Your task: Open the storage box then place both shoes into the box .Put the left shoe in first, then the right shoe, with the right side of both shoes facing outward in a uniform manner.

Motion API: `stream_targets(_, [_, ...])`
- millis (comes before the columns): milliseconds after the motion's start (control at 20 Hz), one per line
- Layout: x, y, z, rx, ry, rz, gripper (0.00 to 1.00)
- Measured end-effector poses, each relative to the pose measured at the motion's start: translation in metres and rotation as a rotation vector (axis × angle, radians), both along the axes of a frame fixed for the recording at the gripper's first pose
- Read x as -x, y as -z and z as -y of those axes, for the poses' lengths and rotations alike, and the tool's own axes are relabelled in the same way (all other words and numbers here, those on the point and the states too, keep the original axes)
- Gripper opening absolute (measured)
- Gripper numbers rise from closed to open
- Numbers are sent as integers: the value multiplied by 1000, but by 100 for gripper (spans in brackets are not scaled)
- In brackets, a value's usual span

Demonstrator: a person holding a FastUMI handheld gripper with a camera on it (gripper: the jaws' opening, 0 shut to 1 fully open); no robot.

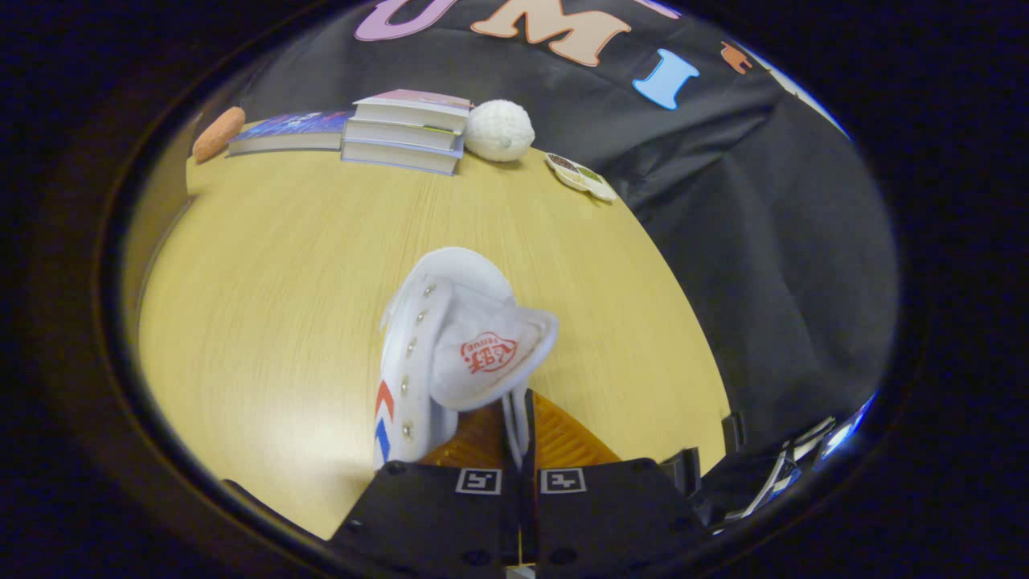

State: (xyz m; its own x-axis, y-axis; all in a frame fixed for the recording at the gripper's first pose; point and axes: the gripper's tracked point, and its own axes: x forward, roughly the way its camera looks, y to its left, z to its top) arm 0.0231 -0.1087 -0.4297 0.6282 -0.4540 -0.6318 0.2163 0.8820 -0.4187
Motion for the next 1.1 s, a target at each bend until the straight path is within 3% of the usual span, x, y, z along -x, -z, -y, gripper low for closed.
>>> stream_targets(300, [2, -32, -4, 101, 25, 22, 3])
stream_targets(600, [3, -134, -27, 311, 89, 141, 3])
stream_targets(900, [-8, -262, -116, 394, 138, 341, 2])
stream_targets(1100, [-16, -321, -205, 351, 86, 477, 2])
